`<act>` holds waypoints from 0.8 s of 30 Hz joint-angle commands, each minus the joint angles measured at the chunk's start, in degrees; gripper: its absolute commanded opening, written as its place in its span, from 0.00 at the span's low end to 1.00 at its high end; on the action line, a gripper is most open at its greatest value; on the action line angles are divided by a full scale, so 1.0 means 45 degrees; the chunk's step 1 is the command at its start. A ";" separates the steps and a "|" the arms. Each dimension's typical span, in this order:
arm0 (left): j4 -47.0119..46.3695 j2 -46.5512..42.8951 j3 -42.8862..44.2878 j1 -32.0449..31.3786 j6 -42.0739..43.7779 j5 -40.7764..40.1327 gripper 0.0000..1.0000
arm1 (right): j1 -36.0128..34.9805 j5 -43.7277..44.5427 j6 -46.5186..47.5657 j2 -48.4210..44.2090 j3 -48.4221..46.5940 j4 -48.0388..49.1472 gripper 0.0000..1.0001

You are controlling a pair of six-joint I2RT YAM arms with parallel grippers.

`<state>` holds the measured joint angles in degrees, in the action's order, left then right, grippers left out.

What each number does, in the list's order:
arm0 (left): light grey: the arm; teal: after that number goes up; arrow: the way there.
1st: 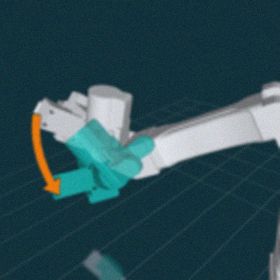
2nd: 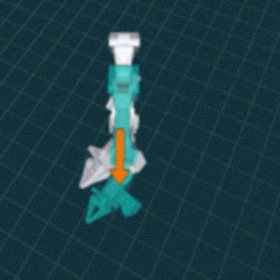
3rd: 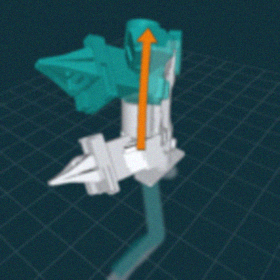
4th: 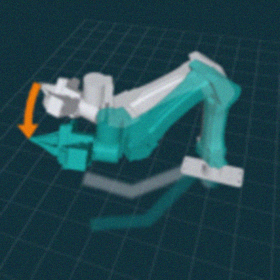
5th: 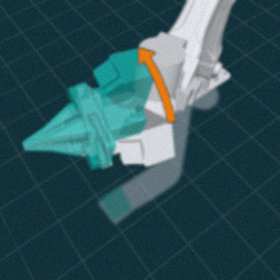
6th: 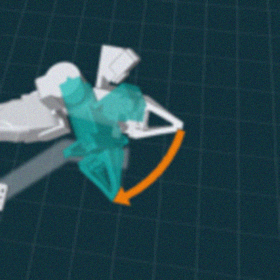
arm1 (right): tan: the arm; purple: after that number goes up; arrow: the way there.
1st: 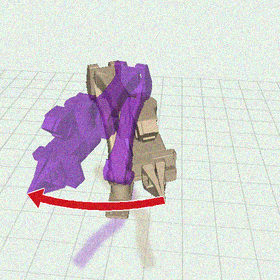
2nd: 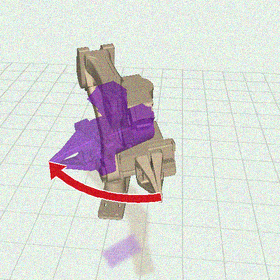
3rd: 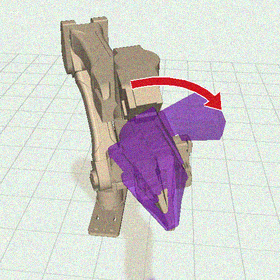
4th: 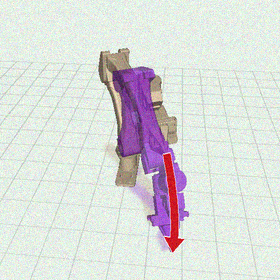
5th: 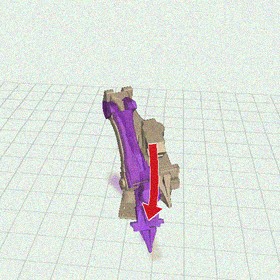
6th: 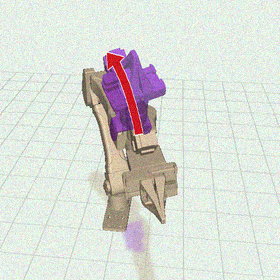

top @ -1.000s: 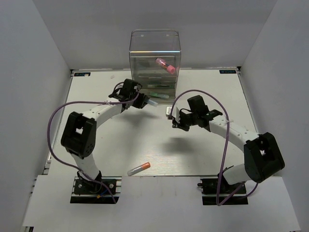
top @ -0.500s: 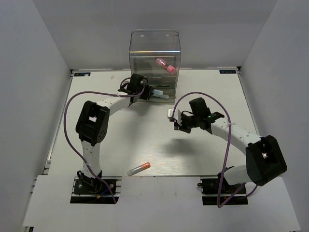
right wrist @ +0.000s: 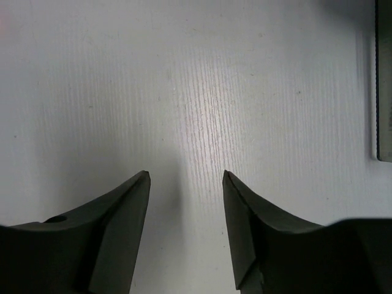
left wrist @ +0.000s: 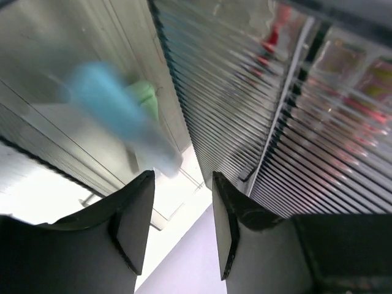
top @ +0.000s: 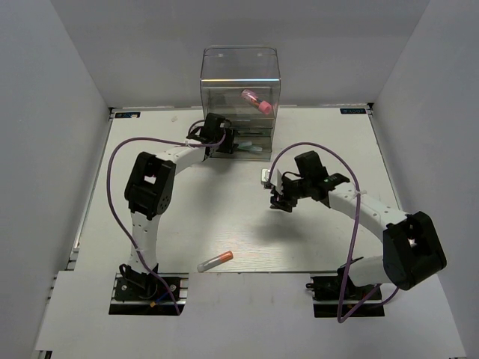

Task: Sort the stationery into containers
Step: Place the pen in the drawer, then move the pen to the corner of the board.

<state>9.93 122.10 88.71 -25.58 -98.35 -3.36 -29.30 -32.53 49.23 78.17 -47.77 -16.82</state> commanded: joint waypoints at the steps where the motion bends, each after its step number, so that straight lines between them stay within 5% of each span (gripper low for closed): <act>1: -0.0291 -0.0628 0.0367 0.0060 0.0174 0.0335 0.53 | 0.0065 -0.0874 0.0270 -0.0360 0.0049 -0.0519 0.58; 8: -0.0586 -0.2093 -0.0492 0.0060 0.1246 0.1466 0.55 | -0.0032 -0.2434 0.1983 0.0030 -0.0302 -0.1886 0.64; 13: 0.0019 -0.4181 -0.2497 0.0060 0.3179 0.1857 0.55 | -0.0343 -0.3843 0.3565 0.0382 -0.0459 -0.3018 0.90; 16: 0.0545 -0.6347 -0.4449 0.0060 0.4390 0.1470 0.57 | -0.1102 -0.4157 0.3824 0.0617 -0.0401 -0.3157 0.90; 24: 0.0874 -1.2909 -0.9451 0.0060 0.7615 -0.0502 0.94 | -0.4012 -0.3279 0.3515 0.1631 -0.0419 -0.2105 0.90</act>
<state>11.38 72.44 51.18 -25.61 -71.31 -0.69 -42.98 -47.33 65.12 83.72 -47.94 -28.32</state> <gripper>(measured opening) 0.928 0.904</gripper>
